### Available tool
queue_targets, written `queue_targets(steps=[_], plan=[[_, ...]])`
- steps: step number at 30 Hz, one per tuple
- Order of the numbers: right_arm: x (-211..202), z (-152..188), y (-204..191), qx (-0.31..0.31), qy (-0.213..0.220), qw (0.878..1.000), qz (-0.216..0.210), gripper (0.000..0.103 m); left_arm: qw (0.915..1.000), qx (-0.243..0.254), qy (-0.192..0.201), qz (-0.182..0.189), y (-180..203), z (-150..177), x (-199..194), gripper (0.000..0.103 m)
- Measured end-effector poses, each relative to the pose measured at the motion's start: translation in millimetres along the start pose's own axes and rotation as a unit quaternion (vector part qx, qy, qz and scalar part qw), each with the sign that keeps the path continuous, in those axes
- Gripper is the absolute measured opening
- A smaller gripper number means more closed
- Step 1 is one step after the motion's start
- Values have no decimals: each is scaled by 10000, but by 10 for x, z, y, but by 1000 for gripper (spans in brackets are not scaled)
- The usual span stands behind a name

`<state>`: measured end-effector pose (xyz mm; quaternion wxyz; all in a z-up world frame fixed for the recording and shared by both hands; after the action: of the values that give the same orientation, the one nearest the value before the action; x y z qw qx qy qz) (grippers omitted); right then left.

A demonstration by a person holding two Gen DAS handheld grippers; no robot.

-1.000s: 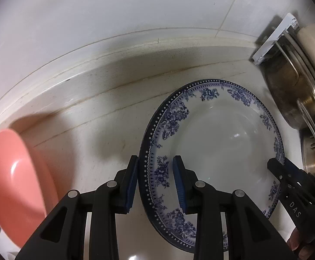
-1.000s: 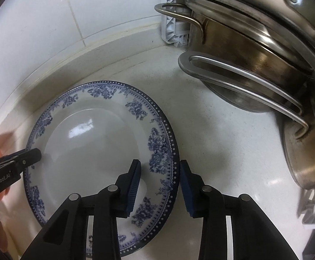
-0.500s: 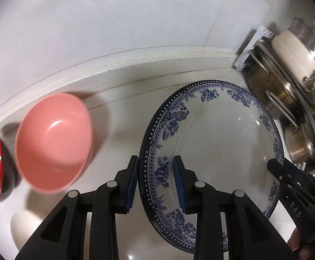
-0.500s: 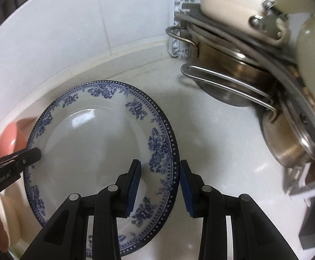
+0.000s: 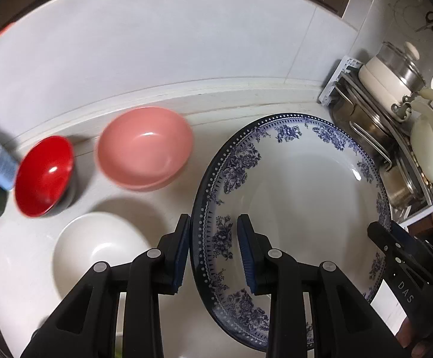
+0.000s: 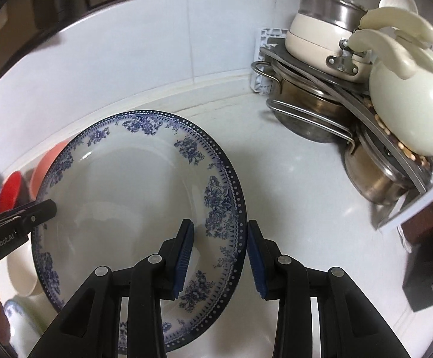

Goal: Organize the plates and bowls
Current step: 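Lift and carry the smaller plate over the plate stack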

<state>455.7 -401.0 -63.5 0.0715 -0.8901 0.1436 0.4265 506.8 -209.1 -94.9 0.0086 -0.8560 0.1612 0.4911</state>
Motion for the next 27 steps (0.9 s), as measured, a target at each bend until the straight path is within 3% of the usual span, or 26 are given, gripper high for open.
queue_targets(steps=[11, 27], plan=[[-509, 377, -341, -110, 184, 9996, -203, 37, 9993, -261, 220, -144, -473, 414, -594, 32], [-1042, 807, -1186, -743, 402, 9939, -716, 37, 9909, -1142, 415, -576, -1433, 1134, -1259, 32]])
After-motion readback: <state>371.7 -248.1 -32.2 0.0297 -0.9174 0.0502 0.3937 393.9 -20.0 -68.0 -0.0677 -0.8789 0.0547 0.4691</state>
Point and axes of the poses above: each gripper's, at about its wrist camera, not at the fingertips, and x roughly the way its jaws point, y to its right, z to its underside, the point moved 4 cm from there along x, roughly the way its jaws point, and after that the axes turned 3 degrees about y, right-handed, at the moved point
